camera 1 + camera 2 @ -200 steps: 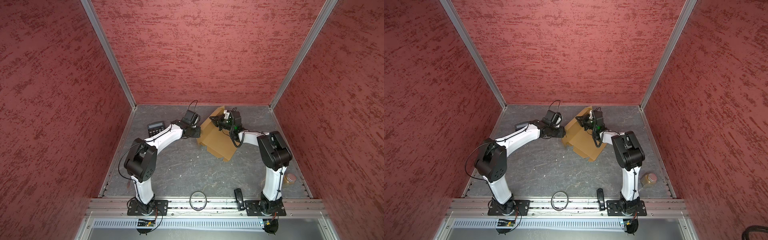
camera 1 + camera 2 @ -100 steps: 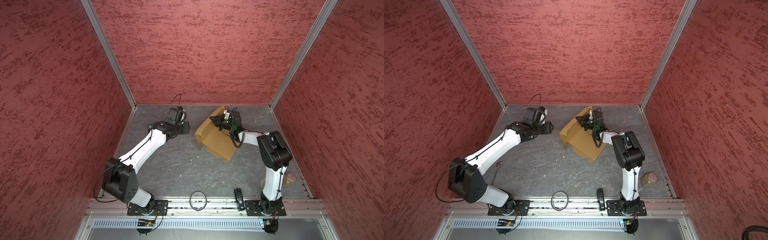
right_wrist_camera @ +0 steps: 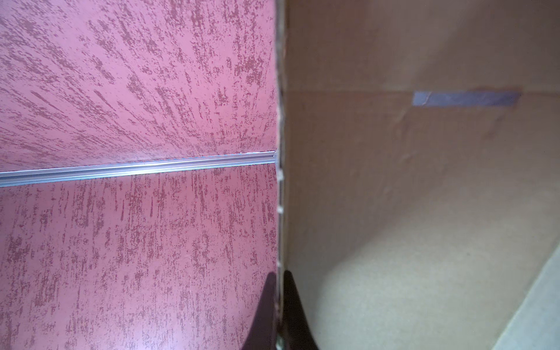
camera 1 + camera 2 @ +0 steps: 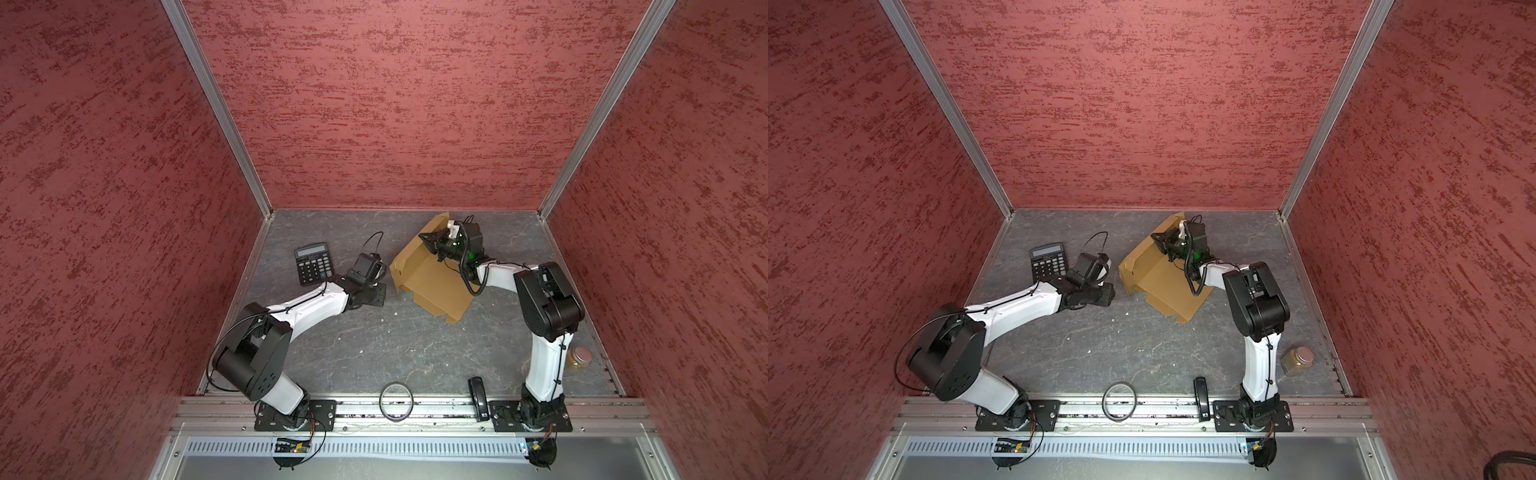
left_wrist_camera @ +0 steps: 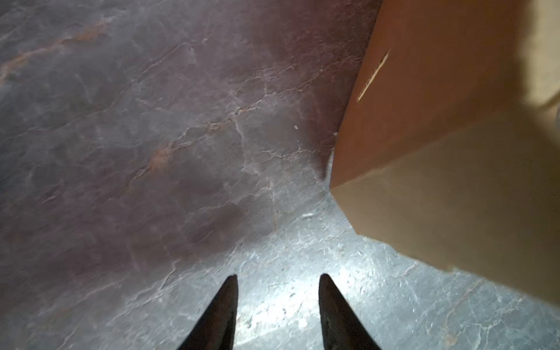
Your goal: Fold the paper box
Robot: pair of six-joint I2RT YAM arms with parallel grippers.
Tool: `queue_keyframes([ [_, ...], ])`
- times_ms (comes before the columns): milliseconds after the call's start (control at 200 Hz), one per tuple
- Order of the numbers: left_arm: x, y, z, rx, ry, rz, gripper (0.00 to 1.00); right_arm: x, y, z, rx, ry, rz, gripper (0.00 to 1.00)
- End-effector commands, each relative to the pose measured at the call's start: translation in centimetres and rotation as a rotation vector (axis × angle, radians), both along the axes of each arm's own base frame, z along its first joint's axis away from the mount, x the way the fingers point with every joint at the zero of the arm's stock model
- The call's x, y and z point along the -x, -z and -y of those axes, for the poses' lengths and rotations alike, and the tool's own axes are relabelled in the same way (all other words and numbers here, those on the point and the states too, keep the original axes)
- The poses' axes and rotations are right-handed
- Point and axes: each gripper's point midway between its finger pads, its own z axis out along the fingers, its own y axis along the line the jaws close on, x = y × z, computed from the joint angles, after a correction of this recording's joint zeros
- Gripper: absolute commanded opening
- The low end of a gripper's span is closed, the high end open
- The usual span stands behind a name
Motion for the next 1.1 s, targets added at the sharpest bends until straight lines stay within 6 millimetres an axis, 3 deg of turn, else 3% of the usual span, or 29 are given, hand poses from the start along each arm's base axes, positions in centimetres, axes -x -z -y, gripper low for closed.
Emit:
queue_keyframes([
  [0, -2.6, -2.1, 2.6, 0.044, 0.054, 0.131, 0.44, 0.2, -0.8, -0.2, -0.012, 0.001, 0.018, 0.02],
  [205, -3.2, -2.3, 5.0, 0.057, 0.106, 0.150, 0.43, 0.3, -0.6, -0.2, -0.010, 0.001, 0.014, 0.02],
  [1092, -4.7, -2.7, 9.8, 0.094, 0.129, 0.156, 0.31, 0.4, -0.4, 0.0, -0.006, 0.019, 0.006, 0.02],
])
